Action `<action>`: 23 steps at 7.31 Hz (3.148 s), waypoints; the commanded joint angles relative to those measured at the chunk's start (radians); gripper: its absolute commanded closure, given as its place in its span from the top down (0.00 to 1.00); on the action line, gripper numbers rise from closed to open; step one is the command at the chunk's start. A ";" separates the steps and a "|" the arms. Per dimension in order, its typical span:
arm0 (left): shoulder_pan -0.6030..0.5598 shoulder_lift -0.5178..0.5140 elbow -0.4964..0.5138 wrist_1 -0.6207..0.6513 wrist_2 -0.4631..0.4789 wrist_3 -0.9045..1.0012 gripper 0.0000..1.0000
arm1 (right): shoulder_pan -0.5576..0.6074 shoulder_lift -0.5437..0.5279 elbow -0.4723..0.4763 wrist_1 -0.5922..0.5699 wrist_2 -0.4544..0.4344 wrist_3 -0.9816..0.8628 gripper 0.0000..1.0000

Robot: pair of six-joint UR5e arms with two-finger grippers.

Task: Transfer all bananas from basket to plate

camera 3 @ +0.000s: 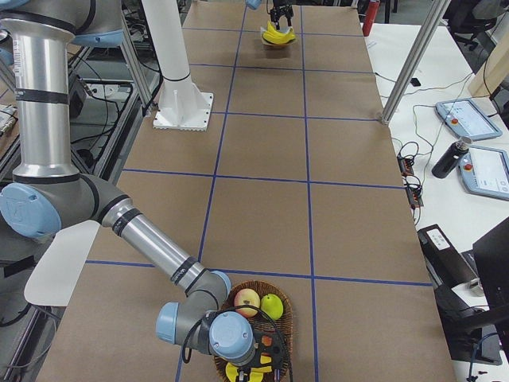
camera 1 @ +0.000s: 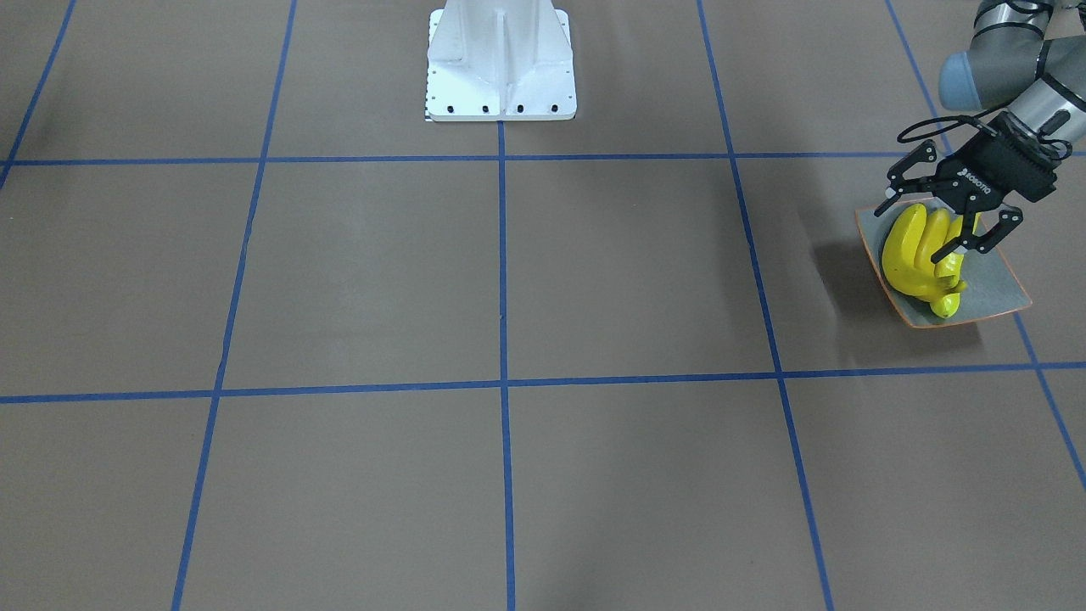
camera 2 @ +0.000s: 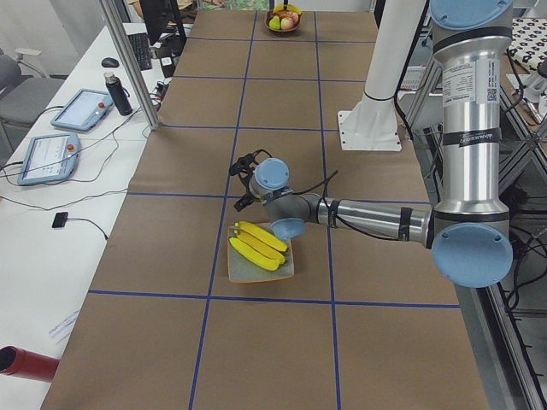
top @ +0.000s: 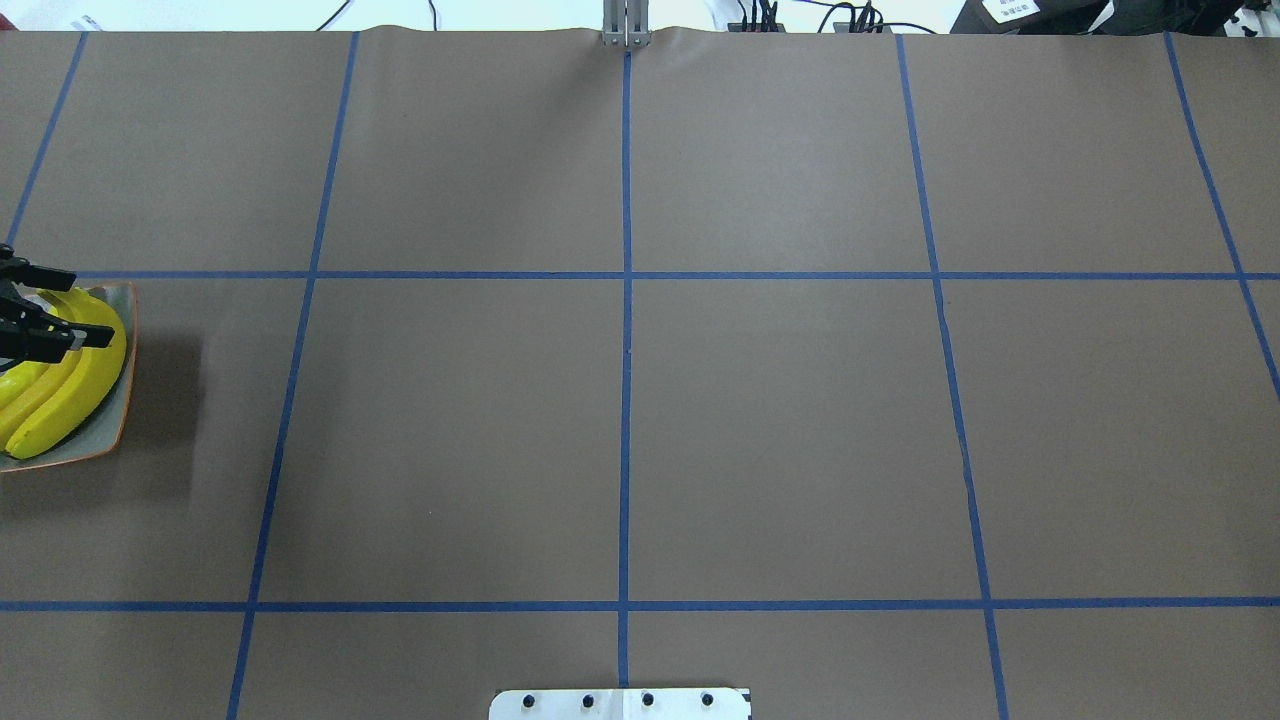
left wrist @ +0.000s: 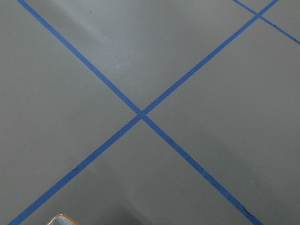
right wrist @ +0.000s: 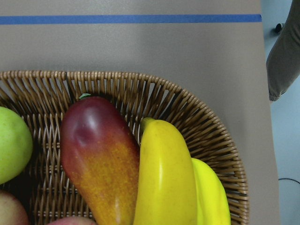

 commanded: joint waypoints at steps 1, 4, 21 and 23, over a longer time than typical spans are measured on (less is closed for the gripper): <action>0.000 -0.003 0.001 0.000 0.000 0.000 1.00 | -0.014 -0.005 -0.001 0.016 -0.005 0.000 0.44; 0.000 -0.005 0.001 0.002 0.000 0.000 1.00 | -0.018 -0.014 0.013 0.054 -0.081 -0.017 0.00; 0.391 -0.614 -0.014 0.011 0.268 -1.060 1.00 | -0.521 0.373 0.938 -0.350 0.091 1.645 0.00; 0.431 -0.628 -0.055 0.009 0.287 -1.078 1.00 | -0.689 0.495 0.941 -0.350 -0.056 1.855 0.00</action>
